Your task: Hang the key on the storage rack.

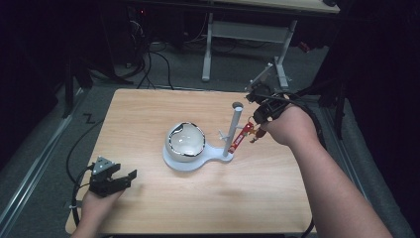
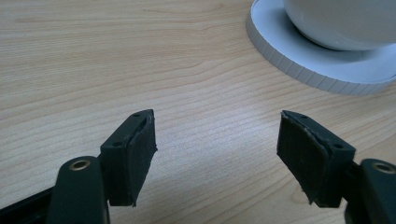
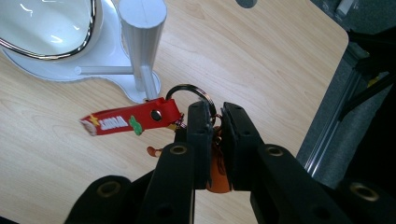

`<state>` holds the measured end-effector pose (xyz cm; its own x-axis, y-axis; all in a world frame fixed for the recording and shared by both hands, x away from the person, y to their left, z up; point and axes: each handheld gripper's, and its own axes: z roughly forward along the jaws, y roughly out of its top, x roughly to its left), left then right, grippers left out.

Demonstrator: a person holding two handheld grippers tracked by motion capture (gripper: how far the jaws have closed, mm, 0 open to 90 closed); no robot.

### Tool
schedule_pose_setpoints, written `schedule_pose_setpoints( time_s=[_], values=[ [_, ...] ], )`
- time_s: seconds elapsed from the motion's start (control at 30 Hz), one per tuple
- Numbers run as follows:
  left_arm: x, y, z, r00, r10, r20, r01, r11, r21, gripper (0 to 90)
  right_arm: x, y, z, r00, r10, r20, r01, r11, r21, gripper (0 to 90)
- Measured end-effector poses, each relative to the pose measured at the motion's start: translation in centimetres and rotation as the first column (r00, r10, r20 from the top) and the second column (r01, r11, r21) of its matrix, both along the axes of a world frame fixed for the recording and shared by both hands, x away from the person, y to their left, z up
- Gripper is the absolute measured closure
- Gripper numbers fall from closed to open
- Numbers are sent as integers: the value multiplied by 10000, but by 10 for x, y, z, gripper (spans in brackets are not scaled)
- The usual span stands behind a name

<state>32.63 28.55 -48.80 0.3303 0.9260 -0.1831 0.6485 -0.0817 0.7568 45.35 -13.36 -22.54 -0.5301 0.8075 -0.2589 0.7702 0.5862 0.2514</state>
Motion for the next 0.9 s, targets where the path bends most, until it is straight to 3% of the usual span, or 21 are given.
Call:
schedule_pose_setpoints(
  time_s=[0.9],
  values=[
    [-1, 2, 0, 10000, 48, 11, -48, 10000, -52, 286, 7, 4, -5, 9996, -112, 245, 115, 9999, -90, 771]
  ],
)
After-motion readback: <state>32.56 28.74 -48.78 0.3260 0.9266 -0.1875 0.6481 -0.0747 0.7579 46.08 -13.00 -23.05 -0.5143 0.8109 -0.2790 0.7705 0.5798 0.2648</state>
